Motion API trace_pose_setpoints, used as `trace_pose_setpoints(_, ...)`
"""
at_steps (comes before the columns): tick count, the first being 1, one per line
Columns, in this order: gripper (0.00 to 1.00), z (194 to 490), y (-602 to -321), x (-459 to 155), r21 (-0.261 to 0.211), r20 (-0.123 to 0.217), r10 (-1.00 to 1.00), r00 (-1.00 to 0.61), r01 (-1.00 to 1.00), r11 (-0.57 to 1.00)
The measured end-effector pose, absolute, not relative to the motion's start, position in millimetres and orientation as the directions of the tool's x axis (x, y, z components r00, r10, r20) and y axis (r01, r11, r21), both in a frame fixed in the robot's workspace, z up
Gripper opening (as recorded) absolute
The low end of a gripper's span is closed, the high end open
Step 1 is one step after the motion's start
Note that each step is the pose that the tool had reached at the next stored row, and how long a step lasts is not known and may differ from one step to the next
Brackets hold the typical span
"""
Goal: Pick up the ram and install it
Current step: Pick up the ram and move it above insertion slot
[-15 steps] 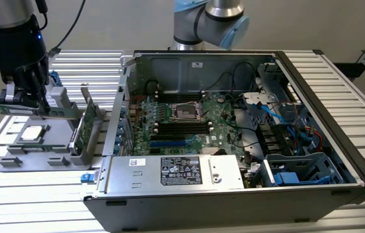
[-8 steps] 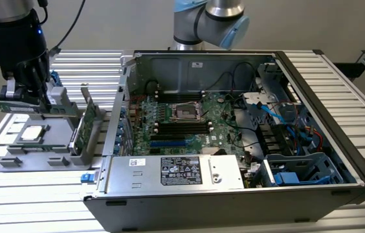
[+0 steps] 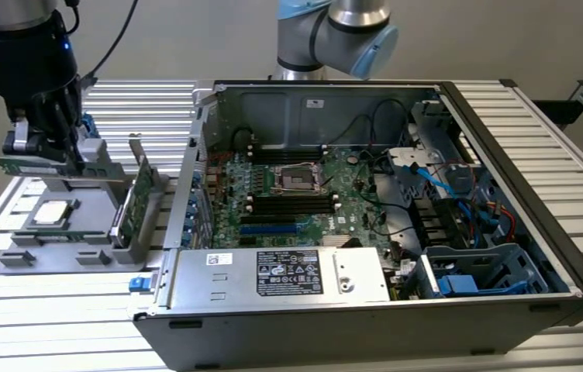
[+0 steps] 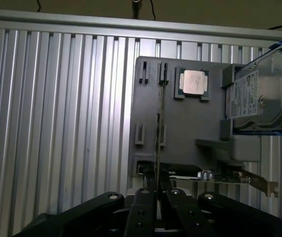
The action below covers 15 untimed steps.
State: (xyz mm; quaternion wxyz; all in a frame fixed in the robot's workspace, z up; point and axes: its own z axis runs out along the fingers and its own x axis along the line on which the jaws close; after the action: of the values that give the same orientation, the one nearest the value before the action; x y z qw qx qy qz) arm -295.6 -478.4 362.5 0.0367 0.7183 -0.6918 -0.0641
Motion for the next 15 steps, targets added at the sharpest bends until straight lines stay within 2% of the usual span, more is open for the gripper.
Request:
trace_pose_setpoints(4,0.13,365,-476,-290,0.127,-0.041,-0.999,0.035,-0.991,-0.040)
trace_pose_setpoints(15,0.13,385,-476,-263,0.126,-0.047,-0.998,0.035,-0.991,-0.041)
